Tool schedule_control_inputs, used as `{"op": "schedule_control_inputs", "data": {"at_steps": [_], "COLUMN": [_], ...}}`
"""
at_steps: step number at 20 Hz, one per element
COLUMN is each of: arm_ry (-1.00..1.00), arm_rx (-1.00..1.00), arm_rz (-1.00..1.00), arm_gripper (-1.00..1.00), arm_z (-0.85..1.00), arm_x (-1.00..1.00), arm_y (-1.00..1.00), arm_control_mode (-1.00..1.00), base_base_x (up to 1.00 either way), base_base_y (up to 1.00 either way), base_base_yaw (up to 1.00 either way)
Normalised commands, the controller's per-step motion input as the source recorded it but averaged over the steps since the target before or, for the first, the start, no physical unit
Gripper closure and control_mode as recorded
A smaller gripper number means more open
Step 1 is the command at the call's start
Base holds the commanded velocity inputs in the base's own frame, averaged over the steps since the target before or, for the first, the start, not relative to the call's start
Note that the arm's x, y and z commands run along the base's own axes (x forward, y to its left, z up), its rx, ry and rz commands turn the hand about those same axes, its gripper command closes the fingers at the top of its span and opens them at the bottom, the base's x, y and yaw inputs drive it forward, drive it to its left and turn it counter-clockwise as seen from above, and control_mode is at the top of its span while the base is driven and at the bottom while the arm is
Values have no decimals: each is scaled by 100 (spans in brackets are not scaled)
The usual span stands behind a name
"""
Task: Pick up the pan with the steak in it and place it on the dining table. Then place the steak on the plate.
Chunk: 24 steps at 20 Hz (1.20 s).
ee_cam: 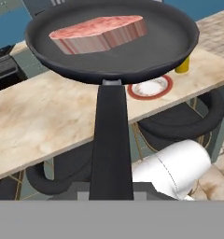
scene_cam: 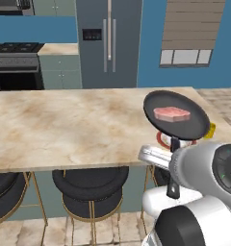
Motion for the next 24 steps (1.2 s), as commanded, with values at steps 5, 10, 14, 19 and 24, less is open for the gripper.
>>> {"op": "schedule_control_inputs", "data": {"at_steps": [5, 10, 14, 19, 24], "arm_ry": [0, 1, 1, 2, 2], "arm_rx": [0, -1, -2, 0, -2], "arm_rz": [4, 2, 1, 2, 2], "arm_gripper": [100, 100, 100, 100, 100], "arm_z": [-25, -34, -38, -41, -43], "arm_x": [65, 77, 74, 68, 59], "arm_y": [-19, -1, 0, 0, 0], "arm_control_mode": [-100, -100, -100, -100, -100], "base_base_x": [0, 0, 0, 0, 0], "base_base_y": [0, 0, 0, 0, 0], "base_base_yaw": [0, 0, 0, 0, 0]}}
